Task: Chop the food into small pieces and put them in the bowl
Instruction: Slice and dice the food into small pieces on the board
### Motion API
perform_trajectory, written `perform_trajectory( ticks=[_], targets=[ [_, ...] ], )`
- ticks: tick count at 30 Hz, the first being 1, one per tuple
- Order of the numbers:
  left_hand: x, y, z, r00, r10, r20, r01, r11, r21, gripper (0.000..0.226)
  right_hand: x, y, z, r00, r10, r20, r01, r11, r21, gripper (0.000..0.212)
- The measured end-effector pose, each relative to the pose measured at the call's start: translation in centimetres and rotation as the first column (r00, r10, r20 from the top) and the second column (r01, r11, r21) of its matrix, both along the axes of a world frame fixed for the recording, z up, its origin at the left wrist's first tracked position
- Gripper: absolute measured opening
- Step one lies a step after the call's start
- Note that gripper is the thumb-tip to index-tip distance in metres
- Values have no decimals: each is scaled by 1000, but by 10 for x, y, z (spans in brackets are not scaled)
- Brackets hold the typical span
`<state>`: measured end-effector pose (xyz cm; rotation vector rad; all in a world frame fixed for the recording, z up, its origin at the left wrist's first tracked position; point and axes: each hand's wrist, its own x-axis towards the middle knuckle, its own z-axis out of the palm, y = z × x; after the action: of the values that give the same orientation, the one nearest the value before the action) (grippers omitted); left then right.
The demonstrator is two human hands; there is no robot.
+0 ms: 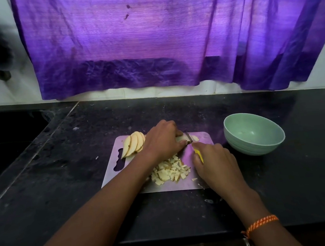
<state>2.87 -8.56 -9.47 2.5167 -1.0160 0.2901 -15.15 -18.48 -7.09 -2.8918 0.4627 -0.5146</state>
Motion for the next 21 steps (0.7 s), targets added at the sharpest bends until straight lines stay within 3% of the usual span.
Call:
perform_trajectory(
  ticks=[16,21],
  targets=[
    [-9,1,10,996,-47,79,49,998,-24,46,-46,-3,-16,999,-18,45,13,993,118,46],
    [-9,4,12,997,-49,64,50,999,-11,45,-54,-5,-19,993,3,120,-22,987,161,46]
  ],
)
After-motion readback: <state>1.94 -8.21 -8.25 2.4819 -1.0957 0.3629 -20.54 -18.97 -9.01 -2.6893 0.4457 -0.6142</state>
